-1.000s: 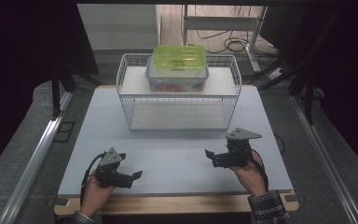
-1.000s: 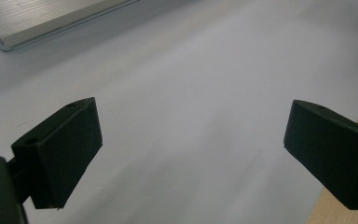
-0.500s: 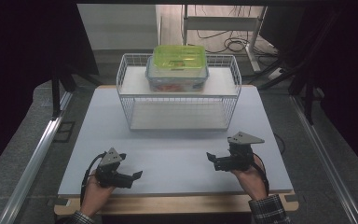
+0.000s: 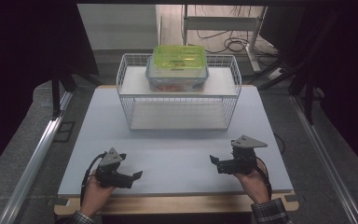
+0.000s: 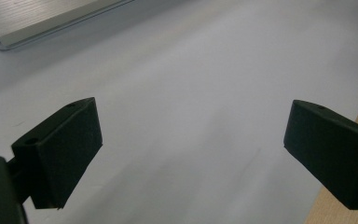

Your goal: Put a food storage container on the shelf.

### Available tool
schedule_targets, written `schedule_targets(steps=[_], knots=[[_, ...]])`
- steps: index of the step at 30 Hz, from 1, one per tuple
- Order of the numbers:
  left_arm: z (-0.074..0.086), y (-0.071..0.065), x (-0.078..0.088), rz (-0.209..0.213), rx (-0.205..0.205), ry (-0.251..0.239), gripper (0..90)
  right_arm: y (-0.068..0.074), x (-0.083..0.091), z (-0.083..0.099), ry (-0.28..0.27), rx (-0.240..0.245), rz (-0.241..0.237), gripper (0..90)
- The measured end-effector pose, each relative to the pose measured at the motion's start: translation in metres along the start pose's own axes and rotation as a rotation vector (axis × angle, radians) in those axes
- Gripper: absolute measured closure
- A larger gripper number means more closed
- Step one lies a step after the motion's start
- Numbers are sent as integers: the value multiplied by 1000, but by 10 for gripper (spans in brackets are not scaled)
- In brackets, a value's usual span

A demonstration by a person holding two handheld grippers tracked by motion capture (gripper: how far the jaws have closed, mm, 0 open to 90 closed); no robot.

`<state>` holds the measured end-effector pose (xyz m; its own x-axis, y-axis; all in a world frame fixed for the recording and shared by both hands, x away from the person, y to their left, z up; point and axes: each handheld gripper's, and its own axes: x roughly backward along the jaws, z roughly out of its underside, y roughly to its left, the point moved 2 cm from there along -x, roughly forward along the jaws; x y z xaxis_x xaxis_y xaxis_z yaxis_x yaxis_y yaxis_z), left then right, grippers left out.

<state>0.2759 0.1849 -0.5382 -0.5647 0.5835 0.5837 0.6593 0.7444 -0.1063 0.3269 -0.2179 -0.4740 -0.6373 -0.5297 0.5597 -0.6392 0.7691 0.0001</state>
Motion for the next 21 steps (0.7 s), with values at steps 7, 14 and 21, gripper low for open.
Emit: schedule_targets(steps=[7,14,21], knots=[[0,0,0,0,-2,1,40,-7,3,9,6,-18,20,0],[0,0,0,0,-1,1,40,-12,9,17,8,-22,37,0],[0,-1,0,-1,-2,2,40,-16,14,24,10,-34,53,0]])
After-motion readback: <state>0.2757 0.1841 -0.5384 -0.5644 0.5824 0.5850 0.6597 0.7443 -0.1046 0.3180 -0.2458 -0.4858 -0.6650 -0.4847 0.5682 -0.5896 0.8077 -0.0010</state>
